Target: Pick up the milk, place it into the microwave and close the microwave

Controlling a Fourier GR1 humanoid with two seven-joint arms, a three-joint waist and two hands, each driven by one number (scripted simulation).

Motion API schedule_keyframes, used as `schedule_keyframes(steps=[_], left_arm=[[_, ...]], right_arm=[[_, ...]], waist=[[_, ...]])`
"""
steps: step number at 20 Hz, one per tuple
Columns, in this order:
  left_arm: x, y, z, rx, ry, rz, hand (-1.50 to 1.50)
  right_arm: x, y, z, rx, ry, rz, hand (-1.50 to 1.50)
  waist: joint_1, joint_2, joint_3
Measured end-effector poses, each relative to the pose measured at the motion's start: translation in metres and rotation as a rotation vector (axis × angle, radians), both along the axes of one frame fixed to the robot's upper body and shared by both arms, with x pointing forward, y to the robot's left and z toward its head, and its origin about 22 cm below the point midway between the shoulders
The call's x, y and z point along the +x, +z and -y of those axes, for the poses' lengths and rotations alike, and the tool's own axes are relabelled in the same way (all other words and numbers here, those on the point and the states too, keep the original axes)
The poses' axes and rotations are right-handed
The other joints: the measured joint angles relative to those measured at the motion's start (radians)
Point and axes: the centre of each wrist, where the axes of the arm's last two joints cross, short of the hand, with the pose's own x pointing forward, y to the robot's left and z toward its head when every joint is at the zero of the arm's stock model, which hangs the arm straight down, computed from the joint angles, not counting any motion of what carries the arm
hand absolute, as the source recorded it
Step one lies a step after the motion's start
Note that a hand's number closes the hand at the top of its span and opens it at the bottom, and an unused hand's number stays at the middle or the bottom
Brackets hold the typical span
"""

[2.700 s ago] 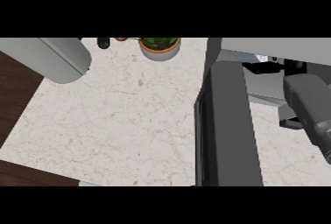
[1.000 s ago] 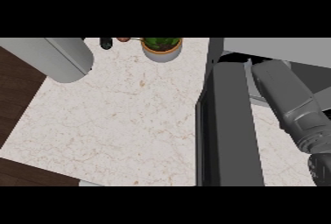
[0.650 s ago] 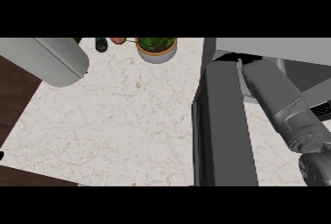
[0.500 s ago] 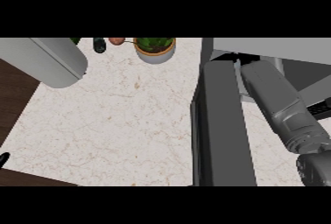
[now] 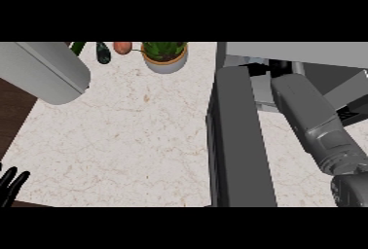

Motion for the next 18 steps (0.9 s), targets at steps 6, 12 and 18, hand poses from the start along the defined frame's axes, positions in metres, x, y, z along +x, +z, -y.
schedule_keyframes(steps=[6,12,18], left_arm=[[0.004,-0.01,0.016,-0.023,-0.087,-0.006,-1.5],[0.013,-0.026,0.032,-0.016,-0.21,-0.05,-1.5],[0.023,-0.043,0.044,0.025,-0.298,-0.087,-1.5]], right_arm=[[-0.008,-0.015,0.024,0.082,0.061,-0.027,-1.5],[-0.022,-0.043,0.032,0.247,0.214,-0.081,-1.5],[-0.044,-0.079,0.034,0.426,0.327,-0.128,-1.5]], waist=[[-0.031,-0.015,0.0],[-0.065,-0.029,-0.001],[-0.094,-0.044,-0.003]])
